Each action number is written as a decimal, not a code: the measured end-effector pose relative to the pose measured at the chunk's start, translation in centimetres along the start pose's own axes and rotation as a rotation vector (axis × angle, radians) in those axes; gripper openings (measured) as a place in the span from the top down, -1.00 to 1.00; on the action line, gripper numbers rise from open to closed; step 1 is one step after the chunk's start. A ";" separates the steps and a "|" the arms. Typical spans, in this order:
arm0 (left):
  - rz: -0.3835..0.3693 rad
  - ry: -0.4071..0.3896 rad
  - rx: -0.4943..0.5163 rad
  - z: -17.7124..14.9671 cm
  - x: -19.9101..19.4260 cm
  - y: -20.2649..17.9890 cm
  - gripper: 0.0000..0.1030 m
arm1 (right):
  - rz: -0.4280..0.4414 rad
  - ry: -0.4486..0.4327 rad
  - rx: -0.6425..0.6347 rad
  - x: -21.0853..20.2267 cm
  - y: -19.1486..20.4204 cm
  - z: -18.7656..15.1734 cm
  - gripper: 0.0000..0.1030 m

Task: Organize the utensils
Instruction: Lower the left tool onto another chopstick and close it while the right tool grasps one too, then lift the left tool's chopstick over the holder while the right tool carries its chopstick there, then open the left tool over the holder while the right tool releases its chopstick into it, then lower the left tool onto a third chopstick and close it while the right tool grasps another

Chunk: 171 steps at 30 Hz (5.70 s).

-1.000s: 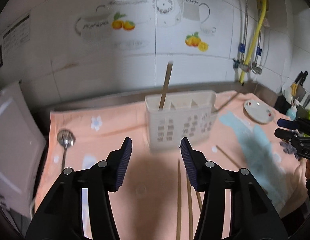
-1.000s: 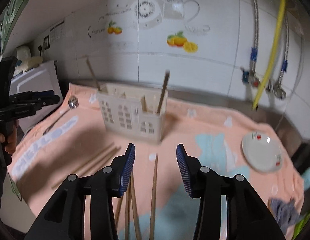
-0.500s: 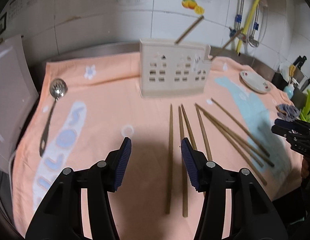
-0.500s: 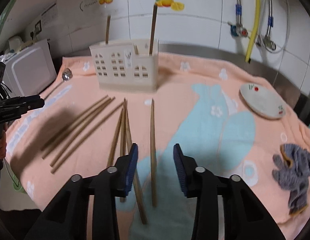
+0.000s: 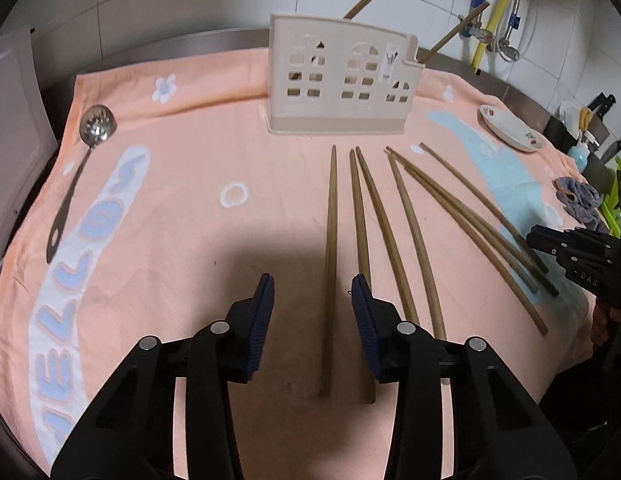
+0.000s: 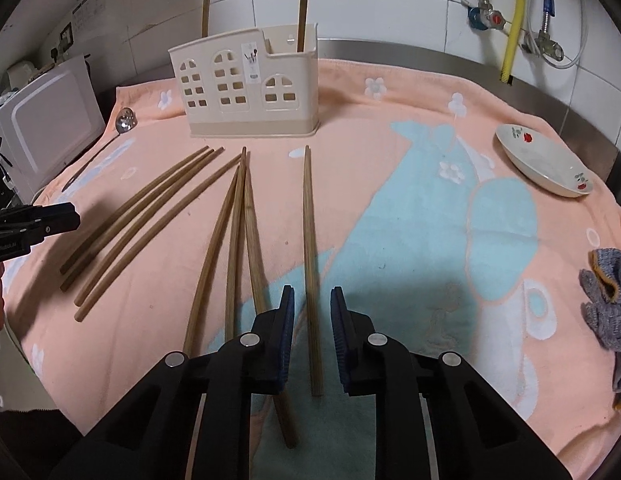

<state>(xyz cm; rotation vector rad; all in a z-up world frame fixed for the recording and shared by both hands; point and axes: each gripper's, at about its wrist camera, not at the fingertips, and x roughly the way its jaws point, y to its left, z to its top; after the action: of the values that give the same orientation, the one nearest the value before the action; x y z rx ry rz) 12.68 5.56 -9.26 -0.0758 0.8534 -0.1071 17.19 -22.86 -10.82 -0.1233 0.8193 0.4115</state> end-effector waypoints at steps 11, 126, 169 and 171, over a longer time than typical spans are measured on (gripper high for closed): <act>-0.022 0.041 0.024 -0.2 1.7 -0.6 0.56 | -0.008 0.020 -0.011 1.0 0.2 -0.2 0.84; 0.035 -0.287 0.078 25.0 -2.4 1.1 0.81 | 0.098 -0.192 -0.135 -3.2 1.9 25.3 0.83; -0.023 -0.099 0.024 3.4 -2.1 -0.2 -0.02 | 0.083 -0.020 -0.065 -1.8 1.6 0.5 0.61; -0.026 -0.085 0.026 2.7 -1.8 -0.4 -0.02 | 0.086 -0.013 -0.075 -1.5 1.8 0.3 0.61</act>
<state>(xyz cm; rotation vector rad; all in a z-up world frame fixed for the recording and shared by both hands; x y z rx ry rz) 13.56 5.46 -6.08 -0.0662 0.7666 -0.1381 15.73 -21.61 -9.43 -0.1552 0.7987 0.5242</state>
